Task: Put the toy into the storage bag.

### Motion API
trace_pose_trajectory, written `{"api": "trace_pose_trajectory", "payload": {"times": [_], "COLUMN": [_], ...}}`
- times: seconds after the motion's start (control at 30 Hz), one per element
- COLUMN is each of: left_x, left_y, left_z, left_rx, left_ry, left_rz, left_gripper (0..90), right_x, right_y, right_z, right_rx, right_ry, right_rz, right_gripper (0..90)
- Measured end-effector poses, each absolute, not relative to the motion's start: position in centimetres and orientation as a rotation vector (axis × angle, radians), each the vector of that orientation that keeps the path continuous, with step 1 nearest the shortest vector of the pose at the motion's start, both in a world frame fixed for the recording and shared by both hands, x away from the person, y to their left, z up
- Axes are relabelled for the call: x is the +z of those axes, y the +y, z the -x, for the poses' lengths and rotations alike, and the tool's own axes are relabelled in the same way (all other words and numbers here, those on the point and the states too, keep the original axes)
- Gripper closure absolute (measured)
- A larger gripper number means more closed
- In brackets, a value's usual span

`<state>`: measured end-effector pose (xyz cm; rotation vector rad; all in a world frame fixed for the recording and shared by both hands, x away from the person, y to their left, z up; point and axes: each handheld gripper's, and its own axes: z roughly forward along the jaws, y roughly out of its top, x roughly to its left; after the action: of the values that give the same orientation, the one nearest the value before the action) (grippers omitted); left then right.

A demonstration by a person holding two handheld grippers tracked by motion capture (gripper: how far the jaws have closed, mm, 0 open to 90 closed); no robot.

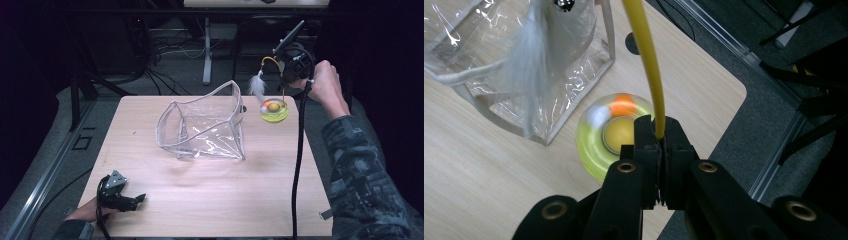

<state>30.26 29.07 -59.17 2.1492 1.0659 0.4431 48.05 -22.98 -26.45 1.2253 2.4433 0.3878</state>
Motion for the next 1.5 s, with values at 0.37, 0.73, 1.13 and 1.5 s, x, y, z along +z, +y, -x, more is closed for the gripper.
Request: {"api": "trace_pose_trajectory", "payload": {"times": [0.37, 0.73, 1.13, 1.5], "left_x": [-59.2, -59.2, -59.2, -59.2], "left_y": [29.1, 29.1, 29.1, 29.1], "left_z": [-30.3, -30.3, -30.3, -30.3], "left_rx": [0.443, 0.443, 0.443, 0.444], "left_ry": [1.066, 1.066, 1.065, 1.066], "left_rz": [-2.15, -2.149, -2.151, -2.149], "left_gripper": [0.0, 0.1, 0.1, 0.1], "right_x": [-25.3, -24.2, -22.1, -20.6], "right_y": [-22.8, -22.5, -21.3, -20.1], "right_z": [-48.0, -47.9, -47.7, -47.4], "right_rx": [0.41, 0.431, 0.454, 0.477], "right_ry": [2.422, 2.405, 2.388, 2.387], "right_rz": [-1.216, -1.202, -1.166, -1.119], "right_gripper": [88.0, 88.0, 88.0, 88.0]}}
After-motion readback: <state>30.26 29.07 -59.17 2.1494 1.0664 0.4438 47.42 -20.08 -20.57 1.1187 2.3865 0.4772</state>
